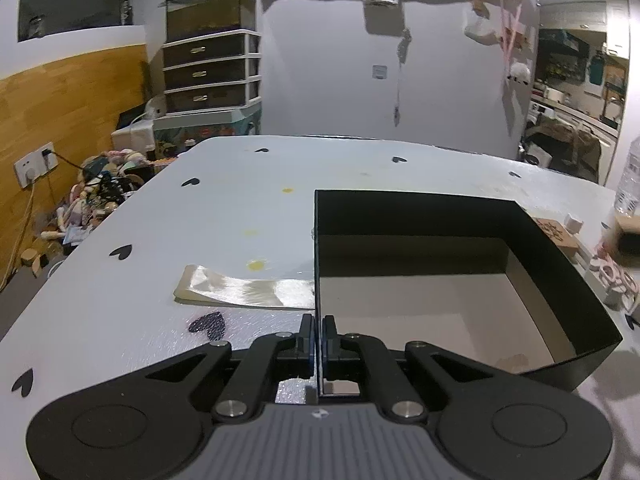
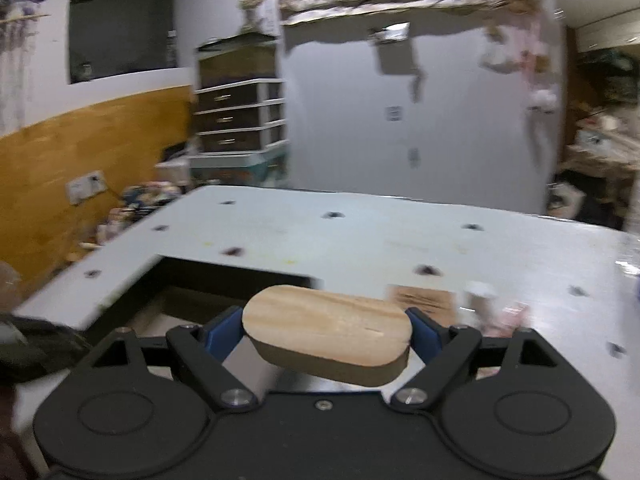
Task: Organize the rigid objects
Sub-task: 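Carry the wooden block into the black box and open the right gripper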
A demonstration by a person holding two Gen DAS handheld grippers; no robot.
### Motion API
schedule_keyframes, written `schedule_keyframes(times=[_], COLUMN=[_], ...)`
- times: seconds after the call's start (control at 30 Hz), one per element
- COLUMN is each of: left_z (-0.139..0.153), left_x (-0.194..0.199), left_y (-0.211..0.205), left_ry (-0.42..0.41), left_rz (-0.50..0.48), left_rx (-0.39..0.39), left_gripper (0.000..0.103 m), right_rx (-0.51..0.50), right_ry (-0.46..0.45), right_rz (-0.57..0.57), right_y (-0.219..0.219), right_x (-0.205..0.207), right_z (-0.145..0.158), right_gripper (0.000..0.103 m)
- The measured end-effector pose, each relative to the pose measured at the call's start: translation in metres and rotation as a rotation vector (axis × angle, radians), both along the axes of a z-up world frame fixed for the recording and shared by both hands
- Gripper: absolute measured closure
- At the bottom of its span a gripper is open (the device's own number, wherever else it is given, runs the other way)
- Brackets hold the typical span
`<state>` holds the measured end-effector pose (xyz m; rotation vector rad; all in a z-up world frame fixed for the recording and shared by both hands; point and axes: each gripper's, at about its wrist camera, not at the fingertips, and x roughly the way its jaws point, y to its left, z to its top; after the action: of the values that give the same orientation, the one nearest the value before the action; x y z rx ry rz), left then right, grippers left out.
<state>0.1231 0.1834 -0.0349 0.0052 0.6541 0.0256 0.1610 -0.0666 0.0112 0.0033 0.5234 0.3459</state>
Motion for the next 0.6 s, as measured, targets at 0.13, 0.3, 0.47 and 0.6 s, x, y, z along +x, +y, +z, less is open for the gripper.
schedule_keyframes(times=[0.13, 0.3, 0.47, 0.6], left_z=[0.000, -0.001, -0.002, -0.001], left_x=[0.000, -0.002, -0.003, -0.003], left_y=[-0.001, -0.003, -0.003, -0.001], left_ry=[0.004, 0.010, 0.014, 0.020], left_rz=[-0.067, -0.139, -0.139, -0.130], left_rx=[0.002, 0.005, 0.000, -0.019], left_gripper=[0.100, 0.100, 0.100, 0.099], right_rx=[0.035, 0.018, 0.034, 0.026], right_ry=[0.065, 0.173, 0.286, 0.313], right_rz=[0.087, 0.100, 0.070, 0.041], right_y=[0.040, 0.081, 0.104, 0.117], right_x=[0.025, 0.054, 0.079, 0.090], right_z=[0.006, -0.005, -0.027, -0.039], right_gripper=[0.016, 0.016, 0.016, 0.016])
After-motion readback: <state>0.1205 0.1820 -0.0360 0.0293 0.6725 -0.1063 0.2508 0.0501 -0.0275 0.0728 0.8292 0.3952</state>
